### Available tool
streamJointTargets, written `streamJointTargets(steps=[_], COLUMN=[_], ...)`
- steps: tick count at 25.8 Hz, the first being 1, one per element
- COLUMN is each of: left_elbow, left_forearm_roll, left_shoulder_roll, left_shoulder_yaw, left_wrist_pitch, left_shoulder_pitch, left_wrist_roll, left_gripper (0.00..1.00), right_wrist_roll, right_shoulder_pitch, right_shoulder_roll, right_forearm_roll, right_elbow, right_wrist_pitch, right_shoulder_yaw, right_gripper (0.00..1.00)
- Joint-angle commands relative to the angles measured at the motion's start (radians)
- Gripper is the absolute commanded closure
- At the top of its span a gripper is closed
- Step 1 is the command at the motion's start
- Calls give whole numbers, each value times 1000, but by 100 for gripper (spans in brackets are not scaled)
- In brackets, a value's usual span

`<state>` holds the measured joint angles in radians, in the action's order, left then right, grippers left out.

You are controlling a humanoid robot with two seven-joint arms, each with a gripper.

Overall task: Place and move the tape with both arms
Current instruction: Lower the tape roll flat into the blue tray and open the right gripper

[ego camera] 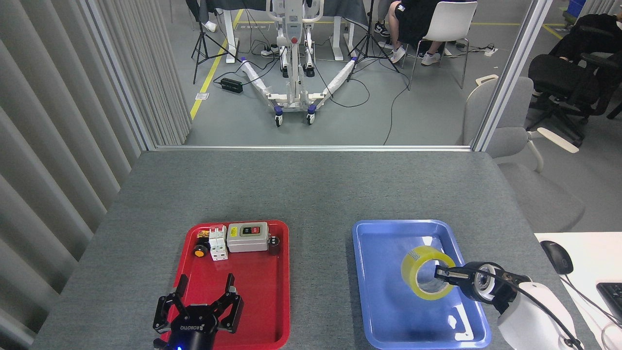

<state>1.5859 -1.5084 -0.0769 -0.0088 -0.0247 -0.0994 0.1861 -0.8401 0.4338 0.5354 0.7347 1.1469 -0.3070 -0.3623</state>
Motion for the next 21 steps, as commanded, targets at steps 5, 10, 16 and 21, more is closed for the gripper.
streamJointTargets(steps=[5,10,16,21], left_elbow=[-4,9,17,16], left_forearm_roll=[4,2,2,2], left_shoulder_roll=[3,5,3,5], left_shoulder_yaw=[27,35,35,36], left_wrist_pitch=[3,-6,-6,-1], left_shoulder_pitch=[3,4,10,10], left_wrist_roll=[15,12,10,10], left_gripper=[0,0,0,0], right_wrist_roll=[15,36,56,62], right_shoulder_pitch=[48,45,43,39], right_shoulder_roll=[-29,-40,-49,-58], right_forearm_roll=[5,8,9,20], right_elbow=[-72,-72,-72,-72], right_wrist_pitch=[12,16,19,22], right_shoulder_yaw=[-7,-7,-7,-6], right_gripper=[85,80,68,64])
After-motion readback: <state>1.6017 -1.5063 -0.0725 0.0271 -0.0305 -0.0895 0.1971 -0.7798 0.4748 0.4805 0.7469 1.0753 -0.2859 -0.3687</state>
